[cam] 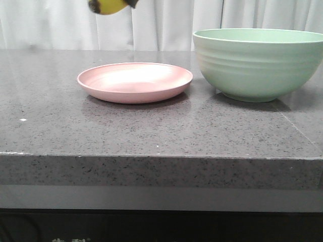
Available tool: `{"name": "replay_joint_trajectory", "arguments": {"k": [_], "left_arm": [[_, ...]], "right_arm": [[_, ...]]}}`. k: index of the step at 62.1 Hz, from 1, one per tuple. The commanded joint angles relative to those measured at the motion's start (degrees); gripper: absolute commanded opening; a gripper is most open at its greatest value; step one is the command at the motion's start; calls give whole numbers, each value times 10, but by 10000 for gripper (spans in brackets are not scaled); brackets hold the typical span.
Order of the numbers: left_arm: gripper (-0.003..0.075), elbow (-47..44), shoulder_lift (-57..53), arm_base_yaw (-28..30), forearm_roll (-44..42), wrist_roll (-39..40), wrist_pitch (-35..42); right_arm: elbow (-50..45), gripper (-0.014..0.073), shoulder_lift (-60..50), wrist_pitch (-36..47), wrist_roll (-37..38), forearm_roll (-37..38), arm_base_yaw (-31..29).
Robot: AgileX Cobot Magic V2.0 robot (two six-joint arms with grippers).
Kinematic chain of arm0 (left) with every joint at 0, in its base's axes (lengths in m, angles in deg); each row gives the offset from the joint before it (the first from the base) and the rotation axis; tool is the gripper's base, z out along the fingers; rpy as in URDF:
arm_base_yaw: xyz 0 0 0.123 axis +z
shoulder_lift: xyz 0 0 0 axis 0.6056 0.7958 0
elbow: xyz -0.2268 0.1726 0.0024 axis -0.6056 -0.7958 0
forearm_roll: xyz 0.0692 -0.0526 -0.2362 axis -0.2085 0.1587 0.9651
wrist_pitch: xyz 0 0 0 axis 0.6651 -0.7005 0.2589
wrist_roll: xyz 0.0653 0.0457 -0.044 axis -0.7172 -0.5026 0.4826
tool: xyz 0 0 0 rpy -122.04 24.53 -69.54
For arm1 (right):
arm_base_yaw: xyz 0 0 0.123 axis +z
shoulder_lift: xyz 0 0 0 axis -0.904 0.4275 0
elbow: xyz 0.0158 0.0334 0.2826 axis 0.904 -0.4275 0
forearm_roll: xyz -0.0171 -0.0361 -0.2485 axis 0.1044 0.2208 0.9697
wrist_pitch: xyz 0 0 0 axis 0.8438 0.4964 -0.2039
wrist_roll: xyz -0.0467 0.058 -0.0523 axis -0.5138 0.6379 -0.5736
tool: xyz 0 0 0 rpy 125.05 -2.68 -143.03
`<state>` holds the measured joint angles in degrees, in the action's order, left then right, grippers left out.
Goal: Transfer banana from pink plate to green bowl
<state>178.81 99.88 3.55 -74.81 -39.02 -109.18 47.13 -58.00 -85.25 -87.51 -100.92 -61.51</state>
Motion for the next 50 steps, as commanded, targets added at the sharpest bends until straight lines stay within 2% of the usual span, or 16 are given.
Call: {"name": "replay_joint_trajectory", "arguments": {"k": [1, 15, 24, 30, 50], "left_arm": [[43, -8, -44, -35, 4, -4, 30], [43, -36, -55, -72, 4, -4, 34], [43, -36, -55, -73, 4, -4, 36], [43, -36, -55, -73, 4, -4, 37], [43, -36, -55, -73, 5, -4, 47]], "right_arm": [[38, 633, 43, 6, -69, -121, 19], [112, 633, 181, -35, -313, -417, 65], [164, 633, 286, -90, -424, -574, 65], [198, 633, 347, -107, -443, -611, 65], [294, 633, 485, -181, -443, -624, 65]]}}
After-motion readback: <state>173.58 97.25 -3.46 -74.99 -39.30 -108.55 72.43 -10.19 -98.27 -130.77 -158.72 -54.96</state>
